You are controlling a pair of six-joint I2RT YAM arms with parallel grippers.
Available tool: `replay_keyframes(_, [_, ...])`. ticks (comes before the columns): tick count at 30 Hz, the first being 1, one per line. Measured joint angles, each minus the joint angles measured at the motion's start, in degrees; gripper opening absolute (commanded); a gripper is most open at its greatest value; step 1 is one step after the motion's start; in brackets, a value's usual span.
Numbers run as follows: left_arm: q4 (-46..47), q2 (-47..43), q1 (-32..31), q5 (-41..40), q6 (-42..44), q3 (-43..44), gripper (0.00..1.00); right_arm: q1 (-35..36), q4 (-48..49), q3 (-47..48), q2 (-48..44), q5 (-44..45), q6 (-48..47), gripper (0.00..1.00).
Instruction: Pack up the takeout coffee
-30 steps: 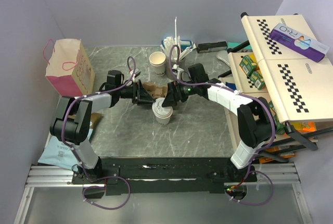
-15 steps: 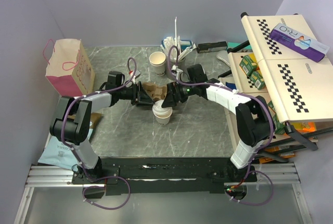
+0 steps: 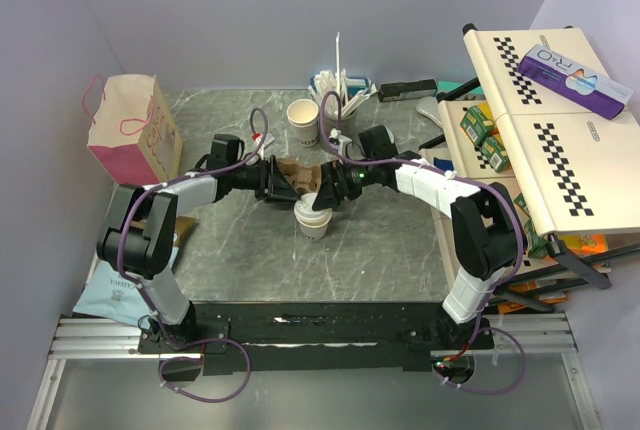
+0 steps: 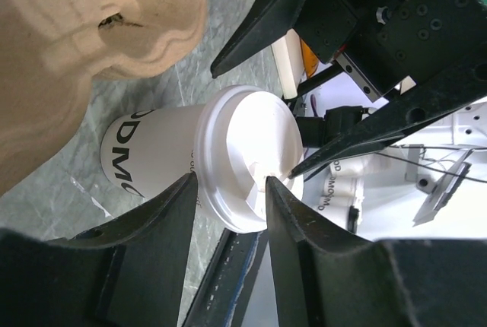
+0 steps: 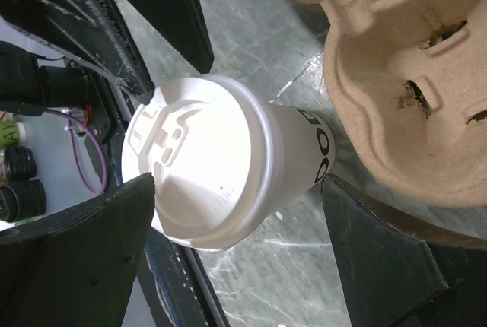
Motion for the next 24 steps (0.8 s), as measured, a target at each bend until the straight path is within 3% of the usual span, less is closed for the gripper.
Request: replay_keyframes(24, [-5.42, -1.07, -3.43, -2.56, 6.80, 1.88, 0.46, 1.25, -2.73, -0.85, -0.35, 1.01, -3.13, 0.93])
